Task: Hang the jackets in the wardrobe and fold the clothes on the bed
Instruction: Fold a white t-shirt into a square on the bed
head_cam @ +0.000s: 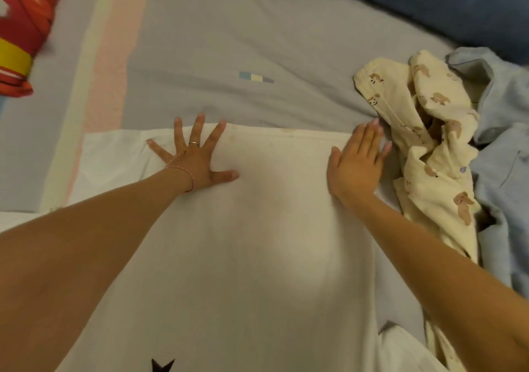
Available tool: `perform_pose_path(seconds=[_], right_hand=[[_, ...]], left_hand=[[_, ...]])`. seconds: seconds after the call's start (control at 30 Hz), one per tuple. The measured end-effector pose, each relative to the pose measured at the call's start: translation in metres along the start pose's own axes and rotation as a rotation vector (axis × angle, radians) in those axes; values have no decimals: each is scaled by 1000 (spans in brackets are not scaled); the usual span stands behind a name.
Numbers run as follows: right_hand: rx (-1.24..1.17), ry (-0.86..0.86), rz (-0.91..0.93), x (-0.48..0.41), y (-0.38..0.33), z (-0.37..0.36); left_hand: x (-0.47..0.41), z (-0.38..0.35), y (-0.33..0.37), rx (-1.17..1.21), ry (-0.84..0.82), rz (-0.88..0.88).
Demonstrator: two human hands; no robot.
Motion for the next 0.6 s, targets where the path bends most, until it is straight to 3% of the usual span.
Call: perform_pose_path(seconds=[0.07,0.17,0.2,0.3,0.43,0.5,0.6], right_hand=[[-143,29,208,33,-61,3],[-244,-110,511,81,-155,-17],[-229,-108,513,87,-173,-25],[-197,-48,286,74,-194,-35],[-182,-16,222,65,-195,-38],[-161,-19,229,67,-198,-41],[-141,-12,206,65,-196,-44]], left_hand=[[0,1,-2,13,3,-7],[-1,1,-5,59,-37,-5],[-3,2,-4,90,-57,-12],[-1,11,-17,180,-97,-65],[18,38,-76,71,245,-49],[30,43,-117,104,374,21],[36,48,-172,341,346,240]])
Point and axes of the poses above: each hand's wrist, its own x-axis away from the middle knuckle, its own z-axis out of the back of the hand, y = z × x, the point moved 6 cm from there along -x, towards the middle knuckle
